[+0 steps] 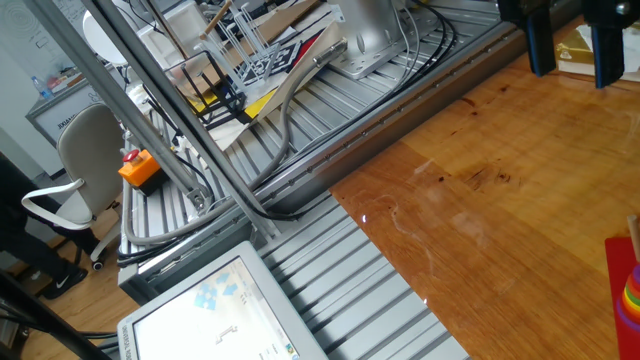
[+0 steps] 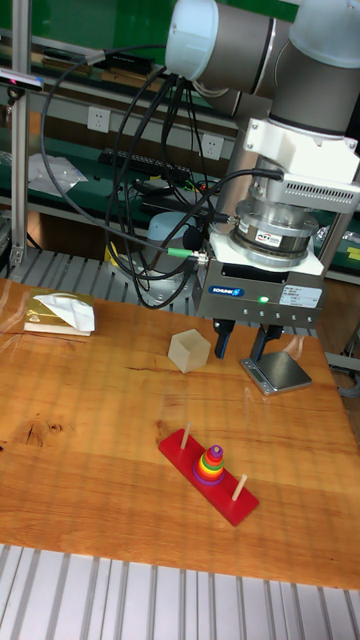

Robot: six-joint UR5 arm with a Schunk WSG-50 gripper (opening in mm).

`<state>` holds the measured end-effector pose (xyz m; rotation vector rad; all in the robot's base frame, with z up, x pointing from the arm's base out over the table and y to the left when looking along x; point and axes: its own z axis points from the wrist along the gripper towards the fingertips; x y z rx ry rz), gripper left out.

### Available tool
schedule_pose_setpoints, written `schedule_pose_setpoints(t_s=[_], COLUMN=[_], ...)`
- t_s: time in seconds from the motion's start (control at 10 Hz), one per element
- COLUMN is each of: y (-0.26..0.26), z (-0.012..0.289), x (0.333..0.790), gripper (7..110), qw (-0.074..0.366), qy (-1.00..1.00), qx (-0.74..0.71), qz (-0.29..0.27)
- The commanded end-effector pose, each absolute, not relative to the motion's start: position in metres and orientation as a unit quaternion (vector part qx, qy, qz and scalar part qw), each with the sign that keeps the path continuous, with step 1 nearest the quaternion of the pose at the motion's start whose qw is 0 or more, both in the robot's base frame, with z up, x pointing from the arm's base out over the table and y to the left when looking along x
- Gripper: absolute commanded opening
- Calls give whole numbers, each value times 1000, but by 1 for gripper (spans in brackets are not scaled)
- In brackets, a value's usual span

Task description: Take out one Hanoi block and throw it aside

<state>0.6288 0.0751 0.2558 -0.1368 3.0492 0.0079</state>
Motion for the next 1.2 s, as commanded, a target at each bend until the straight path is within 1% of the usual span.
schedule_pose_setpoints(t_s=[0.0,0.1,0.3,0.4,0.7,0.8,1.0,1.1], y=[75,71,50,53,80,84,82,76], z=[257,257,257,257,256,256,256,256], x=[629,624,594,594,604,608,618,617], gripper=[44,44,44,7,7,7,7,7], qw=[45,35,-23,-24,-4,4,23,21], qy=[998,999,999,999,1000,1000,999,1000], qx=[-45,-28,20,14,-3,-1,15,22], qz=[5,-4,-45,-38,15,24,20,8])
